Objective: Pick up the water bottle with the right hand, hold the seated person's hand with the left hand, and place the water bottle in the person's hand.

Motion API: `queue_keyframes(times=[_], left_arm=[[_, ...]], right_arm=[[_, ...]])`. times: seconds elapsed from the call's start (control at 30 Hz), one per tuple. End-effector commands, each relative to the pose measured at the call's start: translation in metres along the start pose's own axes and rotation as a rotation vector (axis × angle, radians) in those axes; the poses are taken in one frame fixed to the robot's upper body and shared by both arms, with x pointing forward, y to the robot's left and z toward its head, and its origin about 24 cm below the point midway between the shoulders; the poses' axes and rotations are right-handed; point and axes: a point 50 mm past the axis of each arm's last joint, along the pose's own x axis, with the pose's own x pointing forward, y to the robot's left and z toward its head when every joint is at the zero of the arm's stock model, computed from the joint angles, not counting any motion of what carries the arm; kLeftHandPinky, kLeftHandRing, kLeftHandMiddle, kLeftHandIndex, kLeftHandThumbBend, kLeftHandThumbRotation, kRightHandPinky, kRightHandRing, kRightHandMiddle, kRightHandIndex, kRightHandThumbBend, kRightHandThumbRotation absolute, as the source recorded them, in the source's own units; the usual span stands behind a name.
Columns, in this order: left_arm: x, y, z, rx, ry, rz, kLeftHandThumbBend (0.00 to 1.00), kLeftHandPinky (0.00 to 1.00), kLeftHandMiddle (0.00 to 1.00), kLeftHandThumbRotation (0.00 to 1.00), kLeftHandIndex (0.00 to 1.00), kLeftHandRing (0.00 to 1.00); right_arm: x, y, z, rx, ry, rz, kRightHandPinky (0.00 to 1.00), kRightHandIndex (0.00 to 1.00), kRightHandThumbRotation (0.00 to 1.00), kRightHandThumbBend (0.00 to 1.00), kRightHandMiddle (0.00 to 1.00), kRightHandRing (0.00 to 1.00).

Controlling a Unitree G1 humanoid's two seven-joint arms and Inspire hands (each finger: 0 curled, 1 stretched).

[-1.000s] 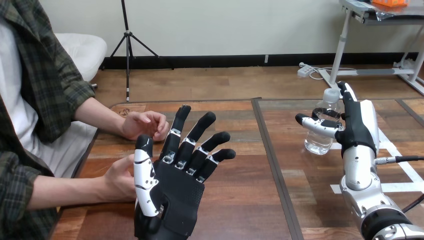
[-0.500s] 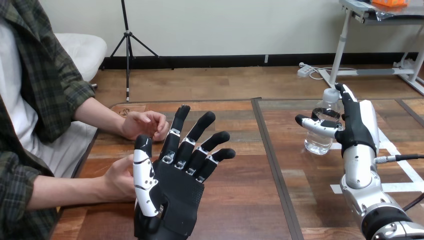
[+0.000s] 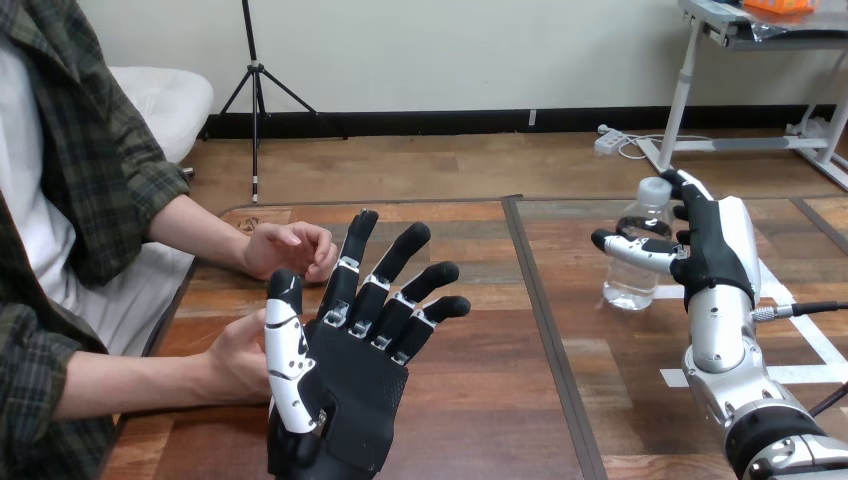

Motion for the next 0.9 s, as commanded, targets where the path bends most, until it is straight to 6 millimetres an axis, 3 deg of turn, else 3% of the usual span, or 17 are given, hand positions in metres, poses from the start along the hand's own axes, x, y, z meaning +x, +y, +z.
queue_keyframes(times=[0.0, 0.33, 0.87], left_arm=[[-0.0045, -0.0153, -0.0029, -0.067, -0.101, 0.041, 0.56, 0.62, 0.83, 1.00, 1.00, 0.71], [-0.0050, -0.0148, -0.0030, -0.057, -0.102, 0.042, 0.55, 0.62, 0.83, 1.00, 1.00, 0.71], [-0.0049, -0.0149, -0.0034, -0.070, -0.104, 0.045, 0.55, 0.62, 0.83, 1.00, 1.00, 0.71]], right_arm=[[0.0116, -0.0094, 0.0214, -0.048, -0.046, -0.011, 0.83, 0.85, 0.05, 0.70, 0.88, 0.87], [0.0110, -0.0104, 0.0164, -0.070, -0.026, -0.005, 0.81, 0.80, 0.11, 0.70, 0.84, 0.84], [0.0099, -0.0106, 0.0121, -0.094, -0.014, -0.004, 0.76, 0.73, 0.10, 0.72, 0.79, 0.78]])
